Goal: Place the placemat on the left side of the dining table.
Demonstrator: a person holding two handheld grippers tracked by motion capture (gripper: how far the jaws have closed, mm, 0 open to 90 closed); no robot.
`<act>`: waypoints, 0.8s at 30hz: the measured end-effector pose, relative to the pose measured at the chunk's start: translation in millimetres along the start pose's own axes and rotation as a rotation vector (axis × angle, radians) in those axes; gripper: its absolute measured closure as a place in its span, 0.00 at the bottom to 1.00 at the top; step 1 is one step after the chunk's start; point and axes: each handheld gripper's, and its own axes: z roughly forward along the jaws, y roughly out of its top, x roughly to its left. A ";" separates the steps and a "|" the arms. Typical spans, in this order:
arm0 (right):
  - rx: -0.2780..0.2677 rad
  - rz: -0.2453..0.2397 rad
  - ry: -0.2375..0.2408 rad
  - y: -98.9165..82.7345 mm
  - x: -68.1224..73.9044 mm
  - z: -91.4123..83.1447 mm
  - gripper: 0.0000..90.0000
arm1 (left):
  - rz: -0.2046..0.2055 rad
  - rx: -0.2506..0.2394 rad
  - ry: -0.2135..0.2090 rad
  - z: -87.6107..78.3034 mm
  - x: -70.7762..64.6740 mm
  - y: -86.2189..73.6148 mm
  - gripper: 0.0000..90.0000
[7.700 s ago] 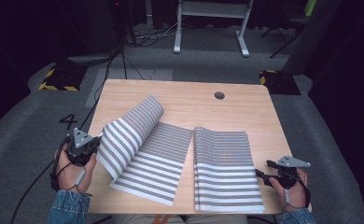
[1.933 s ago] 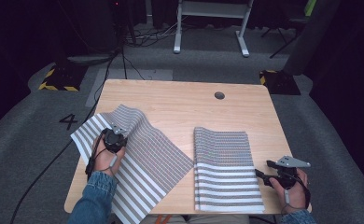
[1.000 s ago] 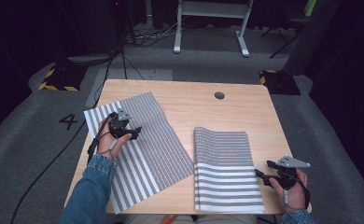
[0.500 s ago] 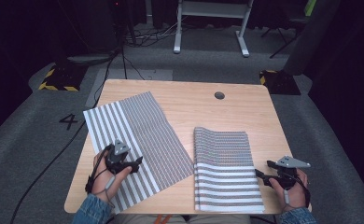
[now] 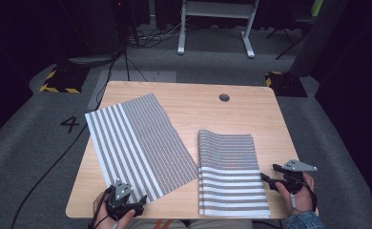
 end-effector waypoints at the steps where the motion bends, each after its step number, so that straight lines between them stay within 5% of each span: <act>1: 0.000 0.000 0.000 0.0 0.0 0.0 0.33 | 0.000 0.000 0.000 0.0 0.0 0.0 0.22; 10: 0.001 -0.001 -0.001 0.0 0.1 -0.1 0.33 | 0.015 -0.017 0.010 -0.2 0.5 -2.5 0.23; 13: 0.002 0.000 0.000 -0.1 0.1 -0.1 0.33 | 0.026 -0.028 0.001 -2.4 4.5 -2.7 0.37; 14: 0.002 0.000 0.000 -0.1 0.2 -0.2 0.33 | 0.031 -0.060 -0.001 -2.7 9.0 -5.4 0.57; 18: 0.002 -0.001 0.000 0.0 0.1 -0.1 0.33 | 0.031 -0.063 0.001 -3.9 14.3 -5.3 0.85; 22: 0.000 0.000 0.000 0.0 0.0 0.0 0.33 | 0.050 -0.010 -0.078 -9.0 29.3 1.2 0.93; 24: 0.000 0.000 0.001 0.0 -0.1 0.0 0.33 | 0.133 0.010 -0.131 -15.7 42.7 2.3 0.94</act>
